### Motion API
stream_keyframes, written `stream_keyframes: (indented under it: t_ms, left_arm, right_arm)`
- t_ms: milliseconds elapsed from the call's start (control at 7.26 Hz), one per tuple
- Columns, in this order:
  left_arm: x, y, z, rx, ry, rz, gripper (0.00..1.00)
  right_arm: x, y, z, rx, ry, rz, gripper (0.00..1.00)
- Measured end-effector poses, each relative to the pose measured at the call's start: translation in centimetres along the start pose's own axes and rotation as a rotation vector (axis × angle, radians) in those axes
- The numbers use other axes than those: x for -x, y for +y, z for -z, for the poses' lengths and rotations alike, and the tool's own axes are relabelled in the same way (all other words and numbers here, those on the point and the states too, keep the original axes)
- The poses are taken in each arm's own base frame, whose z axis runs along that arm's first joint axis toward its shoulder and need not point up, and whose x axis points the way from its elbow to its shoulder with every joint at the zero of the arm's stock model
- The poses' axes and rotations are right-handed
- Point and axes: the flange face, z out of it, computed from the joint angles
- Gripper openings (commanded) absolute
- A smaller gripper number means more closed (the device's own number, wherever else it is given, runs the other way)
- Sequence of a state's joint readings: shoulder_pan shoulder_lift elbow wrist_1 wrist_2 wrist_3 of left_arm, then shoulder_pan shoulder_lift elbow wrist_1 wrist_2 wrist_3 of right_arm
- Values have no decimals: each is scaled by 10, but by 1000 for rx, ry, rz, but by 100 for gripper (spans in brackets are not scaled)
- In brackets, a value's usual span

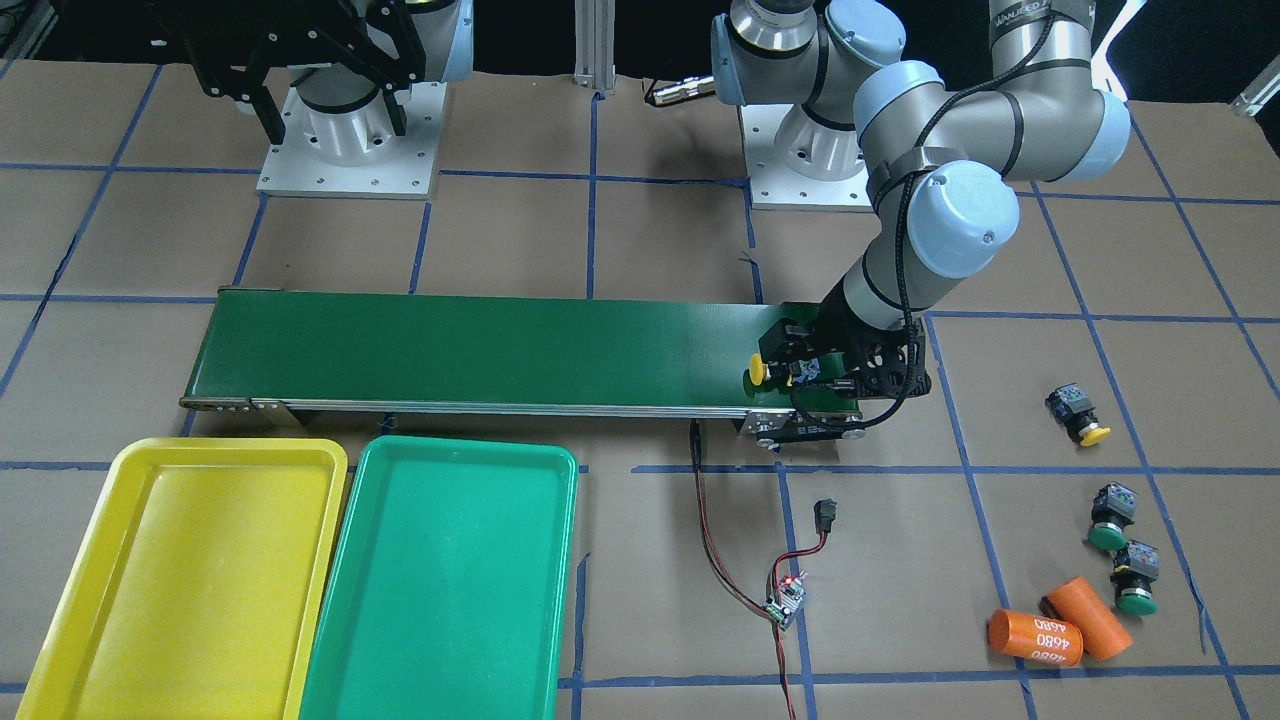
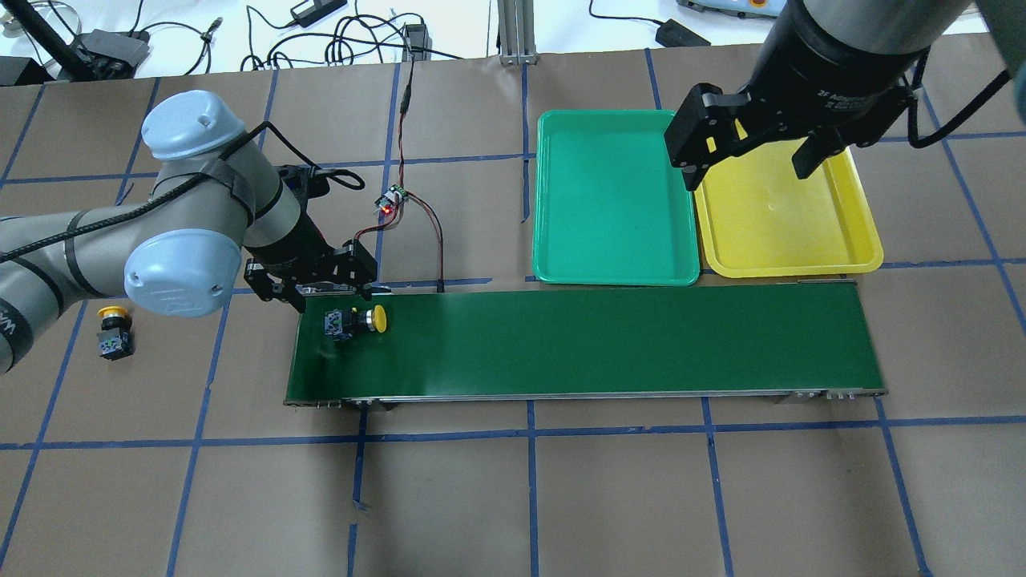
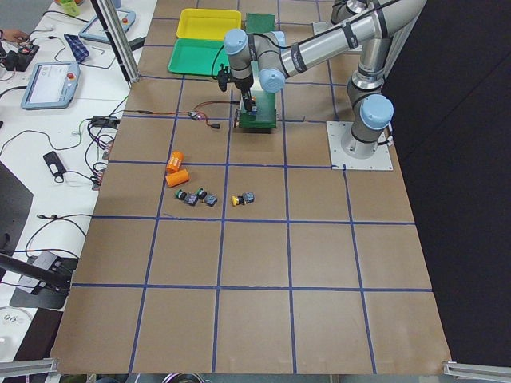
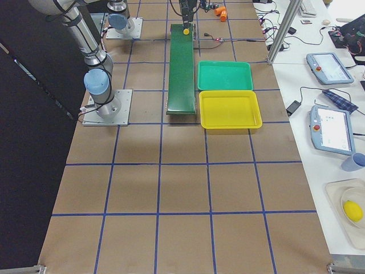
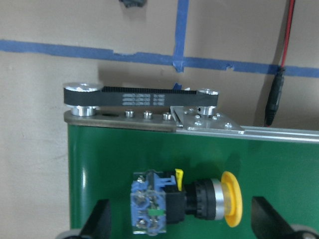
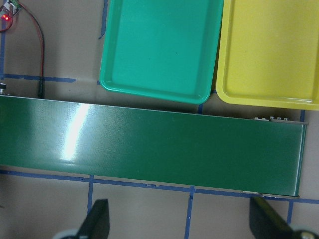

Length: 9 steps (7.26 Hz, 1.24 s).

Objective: Sort buttons by color to trays
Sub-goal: 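Release the yellow button on the belt and return the left gripper, then grasp a second yellow-capped button switch with the left gripper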

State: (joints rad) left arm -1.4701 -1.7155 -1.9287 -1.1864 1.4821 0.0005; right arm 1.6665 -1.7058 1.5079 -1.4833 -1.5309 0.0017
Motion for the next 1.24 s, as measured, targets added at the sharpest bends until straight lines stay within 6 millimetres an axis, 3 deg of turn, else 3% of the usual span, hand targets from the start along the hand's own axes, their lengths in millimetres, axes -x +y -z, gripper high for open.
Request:
stream_keyframes:
  t_ms: [276, 551, 827, 964, 1102, 1240]
  left_arm:
    - [66, -30, 29, -7, 3, -71, 100]
    - [156, -48, 33, -8, -6, -120, 100]
    - [264, -50, 18, -19, -22, -69, 100]
    - [305, -47, 5, -21, -23, -42, 100]
    - [332, -47, -10, -26, -26, -46, 100]
    - [346, -49, -23, -28, -26, -65, 100]
  right_arm:
    - [0, 0, 0, 0, 0, 0, 100]
    - [0, 0, 0, 0, 0, 0, 100]
    - [0, 0, 0, 1, 0, 1, 100]
    - [0, 0, 0, 1, 0, 0, 100]
    - [0, 0, 0, 1, 0, -1, 100]
    - [0, 0, 0, 0, 0, -1, 100]
